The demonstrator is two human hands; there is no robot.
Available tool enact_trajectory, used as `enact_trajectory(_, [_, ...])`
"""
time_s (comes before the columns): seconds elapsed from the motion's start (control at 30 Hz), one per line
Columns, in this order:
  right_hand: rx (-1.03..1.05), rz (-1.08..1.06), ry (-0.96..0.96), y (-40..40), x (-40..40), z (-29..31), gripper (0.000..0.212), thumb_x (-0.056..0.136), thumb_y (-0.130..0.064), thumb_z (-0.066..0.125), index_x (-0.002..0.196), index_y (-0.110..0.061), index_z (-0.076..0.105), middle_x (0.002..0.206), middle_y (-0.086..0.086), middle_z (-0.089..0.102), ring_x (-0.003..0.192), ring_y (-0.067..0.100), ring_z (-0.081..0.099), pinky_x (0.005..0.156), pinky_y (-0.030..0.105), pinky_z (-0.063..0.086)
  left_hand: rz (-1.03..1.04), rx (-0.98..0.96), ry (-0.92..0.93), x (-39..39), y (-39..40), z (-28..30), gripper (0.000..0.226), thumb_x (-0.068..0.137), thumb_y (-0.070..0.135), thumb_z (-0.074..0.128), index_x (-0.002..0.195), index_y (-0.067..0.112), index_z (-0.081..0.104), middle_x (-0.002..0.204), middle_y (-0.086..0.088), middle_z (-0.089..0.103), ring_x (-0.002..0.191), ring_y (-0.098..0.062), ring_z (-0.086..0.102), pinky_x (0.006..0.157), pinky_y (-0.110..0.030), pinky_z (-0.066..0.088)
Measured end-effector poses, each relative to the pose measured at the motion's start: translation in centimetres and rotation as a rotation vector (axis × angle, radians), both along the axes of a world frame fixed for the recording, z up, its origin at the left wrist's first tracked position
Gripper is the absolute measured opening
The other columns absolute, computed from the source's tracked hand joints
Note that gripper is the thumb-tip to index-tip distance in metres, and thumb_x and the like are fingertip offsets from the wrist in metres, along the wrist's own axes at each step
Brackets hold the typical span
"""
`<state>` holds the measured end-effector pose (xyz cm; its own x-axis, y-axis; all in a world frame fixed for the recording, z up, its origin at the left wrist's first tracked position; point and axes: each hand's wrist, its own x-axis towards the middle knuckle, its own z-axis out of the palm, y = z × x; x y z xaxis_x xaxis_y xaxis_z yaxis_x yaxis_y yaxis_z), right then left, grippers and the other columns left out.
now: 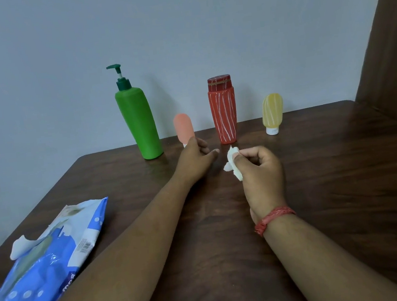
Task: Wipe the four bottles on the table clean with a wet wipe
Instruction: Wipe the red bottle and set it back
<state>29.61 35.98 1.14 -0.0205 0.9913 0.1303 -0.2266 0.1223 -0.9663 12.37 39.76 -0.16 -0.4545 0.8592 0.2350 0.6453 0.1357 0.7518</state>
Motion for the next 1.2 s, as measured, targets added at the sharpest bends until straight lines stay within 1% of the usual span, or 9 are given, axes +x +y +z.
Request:
enact_trajectory(0.17, [-0.007, -0.015, 0.022, 0.1, 0.0, -0.2, 0.005, 0.087, -0.017, 0.072, 0.083, -0.019, 0.071, 0.079, -0.006, 0.072, 0.071, 0.000, 0.066, 0.058, 0.013, 0.049, -0.037, 0.050, -0.048, 1.4, 2.3, 0.2, 0.057, 0.085, 0.027, 0.079, 0.127, 0.012, 0.044, 0.115, -0.006, 0.059, 0.101, -0.016, 0.058, 0.090, -0.032, 0.053])
enact_trajectory(0.33, [-0.023, -0.030, 0.050, 0.6, 0.1, -0.3, 0.004, 0.086, -0.018, 0.073, 0.083, -0.019, 0.071, 0.078, -0.006, 0.072, 0.072, 0.000, 0.067, 0.059, 0.014, 0.049, -0.020, 0.060, -0.100, 2.1, 4.6, 0.6, 0.065, 0.084, 0.020, 0.081, 0.133, 0.009, 0.041, 0.115, -0.001, 0.059, 0.111, -0.019, 0.062, 0.095, -0.034, 0.055])
enact_trajectory(0.5, [-0.038, -0.053, 0.064, 1.2, 0.2, -0.4, 0.006, 0.086, -0.019, 0.073, 0.081, -0.020, 0.071, 0.079, -0.006, 0.072, 0.074, 0.003, 0.068, 0.063, 0.020, 0.053, -0.046, 0.044, -0.122, 2.4, 5.9, 0.9, 0.069, 0.088, 0.018, 0.077, 0.141, 0.009, 0.034, 0.139, -0.008, 0.058, 0.115, -0.015, 0.060, 0.089, -0.025, 0.047])
enact_trajectory(0.67, [-0.040, -0.041, 0.089, 1.4, 0.3, -0.5, 0.006, 0.086, -0.017, 0.073, 0.081, -0.019, 0.070, 0.078, -0.005, 0.072, 0.072, 0.001, 0.067, 0.060, 0.016, 0.051, -0.044, 0.026, -0.118, 2.3, 6.3, 1.0, 0.076, 0.088, 0.021, 0.077, 0.146, 0.011, 0.030, 0.141, -0.010, 0.057, 0.115, -0.018, 0.061, 0.086, -0.024, 0.047])
enact_trajectory(0.77, [-0.038, -0.055, 0.082, 1.7, 0.5, -0.4, 0.006, 0.086, -0.018, 0.073, 0.082, -0.020, 0.070, 0.078, -0.007, 0.071, 0.072, -0.001, 0.066, 0.060, 0.015, 0.051, -0.070, 0.026, -0.127, 2.1, 6.0, 0.8, 0.074, 0.086, 0.023, 0.079, 0.143, 0.014, 0.033, 0.137, -0.006, 0.060, 0.109, -0.013, 0.061, 0.083, -0.022, 0.048])
enact_trajectory(0.93, [-0.034, -0.073, 0.093, 2.2, 1.1, -0.4, 0.006, 0.087, -0.017, 0.073, 0.082, -0.020, 0.069, 0.077, -0.010, 0.069, 0.070, -0.002, 0.065, 0.060, 0.015, 0.050, -0.190, 0.011, -0.180, 2.0, 3.3, 0.8, 0.063, 0.083, 0.030, 0.081, 0.135, 0.018, 0.048, 0.129, 0.003, 0.065, 0.113, -0.011, 0.063, 0.099, -0.034, 0.052])
enact_trajectory(1.07, [0.008, -0.044, 0.090, 1.8, 1.2, 0.0, 0.006, 0.088, -0.013, 0.072, 0.083, -0.011, 0.068, 0.061, -0.016, 0.068, 0.061, -0.005, 0.062, 0.057, 0.013, 0.048, -0.275, 0.026, -0.363, 2.1, -1.1, 0.7, 0.067, 0.079, 0.034, 0.081, 0.137, 0.016, 0.053, 0.126, 0.002, 0.069, 0.114, -0.012, 0.067, 0.103, -0.037, 0.051])
enact_trajectory(1.13, [0.032, -0.023, 0.045, 1.6, 1.2, 0.1, 0.010, 0.087, -0.018, 0.073, 0.082, -0.011, 0.068, 0.063, -0.011, 0.069, 0.061, -0.001, 0.063, 0.059, 0.017, 0.049, -0.262, 0.053, -0.456, 2.1, -3.7, 0.7, 0.062, 0.078, 0.029, 0.080, 0.133, 0.014, 0.056, 0.124, -0.002, 0.070, 0.114, -0.015, 0.067, 0.102, -0.035, 0.051])
enact_trajectory(1.2, [0.074, 0.017, -0.034, 1.4, 1.0, 0.2, 0.013, 0.088, -0.023, 0.073, 0.083, -0.012, 0.068, 0.072, -0.003, 0.073, 0.069, 0.006, 0.068, 0.063, 0.025, 0.054, -0.256, 0.073, -0.541, 2.3, -6.3, 0.6, 0.044, 0.085, 0.017, 0.075, 0.125, 0.013, 0.059, 0.120, -0.005, 0.070, 0.111, -0.015, 0.067, 0.097, -0.029, 0.051])
